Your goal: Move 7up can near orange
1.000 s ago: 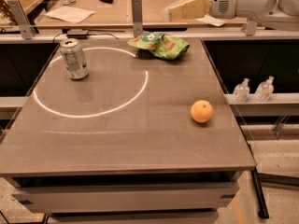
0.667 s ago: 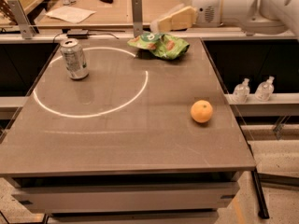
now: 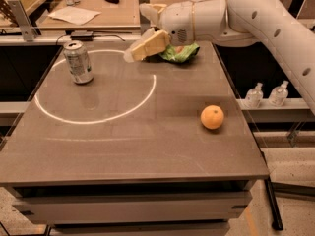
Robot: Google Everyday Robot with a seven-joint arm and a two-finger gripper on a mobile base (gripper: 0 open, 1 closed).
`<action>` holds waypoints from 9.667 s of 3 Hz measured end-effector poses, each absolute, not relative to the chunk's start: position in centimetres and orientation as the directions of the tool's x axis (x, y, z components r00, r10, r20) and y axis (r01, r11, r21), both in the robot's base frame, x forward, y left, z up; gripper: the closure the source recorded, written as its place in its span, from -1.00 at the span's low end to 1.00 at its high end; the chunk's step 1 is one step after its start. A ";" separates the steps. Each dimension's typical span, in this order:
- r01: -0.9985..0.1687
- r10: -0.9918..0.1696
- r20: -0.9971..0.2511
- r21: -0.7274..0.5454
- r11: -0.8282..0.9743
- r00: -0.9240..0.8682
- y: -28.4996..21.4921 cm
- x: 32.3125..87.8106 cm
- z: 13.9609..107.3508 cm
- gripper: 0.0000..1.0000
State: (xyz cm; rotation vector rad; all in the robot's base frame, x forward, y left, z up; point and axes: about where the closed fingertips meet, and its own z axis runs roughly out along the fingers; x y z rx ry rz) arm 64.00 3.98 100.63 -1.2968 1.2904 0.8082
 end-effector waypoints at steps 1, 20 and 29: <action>-0.948 -0.208 -0.958 -0.239 0.209 0.196 6.7 61.9 98.8 -1.00; -0.925 -0.339 -0.940 -0.099 0.367 -0.035 15.9 71.1 88.9 1.00; -0.686 -0.354 -0.908 -0.110 0.719 -0.225 -11.9 63.0 90.8 1.00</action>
Offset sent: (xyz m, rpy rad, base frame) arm 0.0017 0.0936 -0.1079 0.0235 0.1419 -0.2714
